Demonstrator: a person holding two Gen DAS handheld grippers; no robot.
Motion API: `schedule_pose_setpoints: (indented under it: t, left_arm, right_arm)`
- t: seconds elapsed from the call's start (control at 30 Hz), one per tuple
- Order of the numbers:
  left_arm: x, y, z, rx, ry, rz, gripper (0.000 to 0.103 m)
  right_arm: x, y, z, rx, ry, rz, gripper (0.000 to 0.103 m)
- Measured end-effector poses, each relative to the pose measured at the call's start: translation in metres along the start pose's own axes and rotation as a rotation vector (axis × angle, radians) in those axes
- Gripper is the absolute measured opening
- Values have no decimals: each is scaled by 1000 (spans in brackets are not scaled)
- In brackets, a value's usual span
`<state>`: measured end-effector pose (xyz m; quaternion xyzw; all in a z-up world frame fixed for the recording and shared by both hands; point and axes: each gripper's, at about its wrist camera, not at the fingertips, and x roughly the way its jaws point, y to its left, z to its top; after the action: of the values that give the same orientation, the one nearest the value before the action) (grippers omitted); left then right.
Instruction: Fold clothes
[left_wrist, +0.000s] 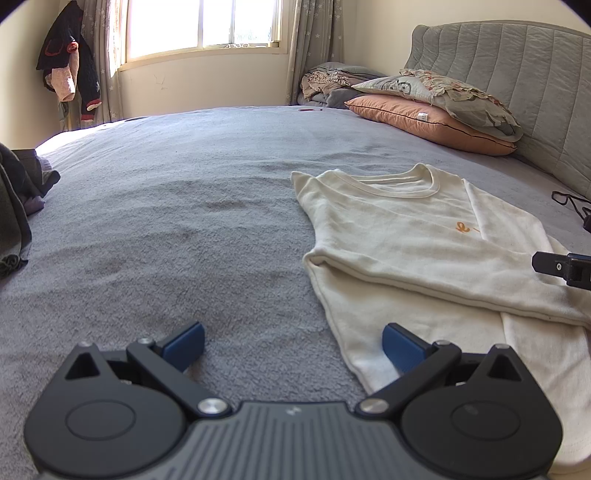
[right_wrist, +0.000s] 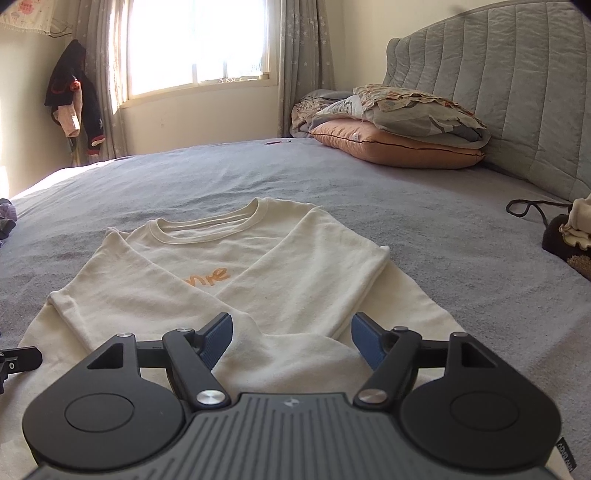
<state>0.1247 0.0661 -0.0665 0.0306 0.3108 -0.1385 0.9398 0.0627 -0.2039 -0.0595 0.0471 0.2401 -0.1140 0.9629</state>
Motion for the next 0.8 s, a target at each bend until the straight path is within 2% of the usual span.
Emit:
schedule_pose_setpoints:
  t: [0.8]
  left_arm:
    - [0,0,0,0,0,0,103]
  right_arm:
    - [7,2,-2,-8,39,-12,79]
